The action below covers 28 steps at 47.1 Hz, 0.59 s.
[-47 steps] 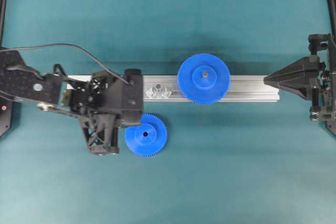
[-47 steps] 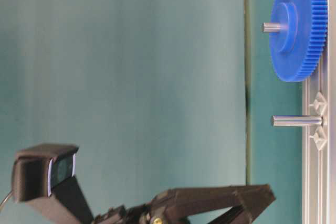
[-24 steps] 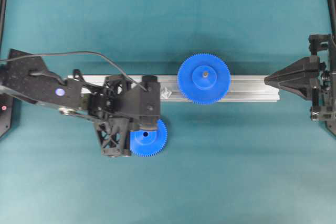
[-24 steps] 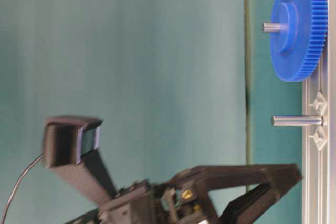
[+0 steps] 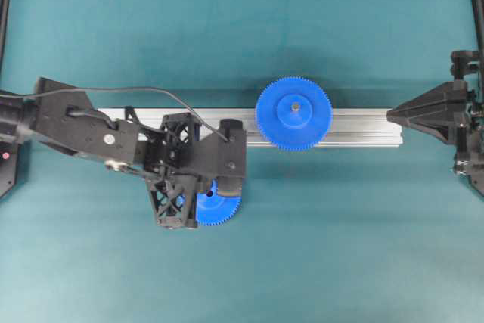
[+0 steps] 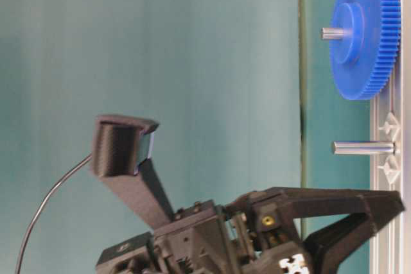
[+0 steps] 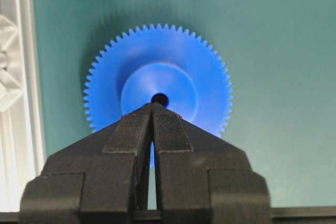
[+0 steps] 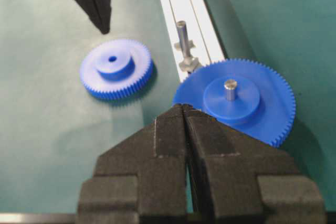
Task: Find the location of the shaft and insert the small gear.
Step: 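Lower the left gripper and straddle the small blue gear's hub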
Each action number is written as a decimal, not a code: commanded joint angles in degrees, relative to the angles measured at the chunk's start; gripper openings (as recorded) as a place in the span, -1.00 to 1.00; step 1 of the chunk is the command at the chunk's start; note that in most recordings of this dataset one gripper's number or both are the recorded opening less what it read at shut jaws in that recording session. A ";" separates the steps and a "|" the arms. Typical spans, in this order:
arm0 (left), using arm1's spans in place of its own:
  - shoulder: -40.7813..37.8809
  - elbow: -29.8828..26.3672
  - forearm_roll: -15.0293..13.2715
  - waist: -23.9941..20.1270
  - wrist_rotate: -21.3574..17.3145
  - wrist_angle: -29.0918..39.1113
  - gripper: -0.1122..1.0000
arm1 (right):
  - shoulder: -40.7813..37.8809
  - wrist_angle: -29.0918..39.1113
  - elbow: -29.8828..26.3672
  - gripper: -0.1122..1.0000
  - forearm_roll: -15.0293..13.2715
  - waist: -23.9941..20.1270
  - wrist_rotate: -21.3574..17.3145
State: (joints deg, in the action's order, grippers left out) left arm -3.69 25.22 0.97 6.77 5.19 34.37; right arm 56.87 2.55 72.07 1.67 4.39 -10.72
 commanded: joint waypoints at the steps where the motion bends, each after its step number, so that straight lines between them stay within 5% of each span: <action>1: 0.09 -2.11 0.18 0.62 -0.18 0.62 -0.81 | -0.18 0.35 -0.62 -0.77 0.09 0.18 -0.53; 28: -3.52 -5.45 0.18 1.76 -0.53 5.19 -0.81 | -0.09 0.70 -0.26 -0.77 0.00 0.62 -0.53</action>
State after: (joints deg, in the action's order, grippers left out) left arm -8.09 21.09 0.97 8.26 4.75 39.38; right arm 57.04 3.52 72.33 1.67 4.83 -10.72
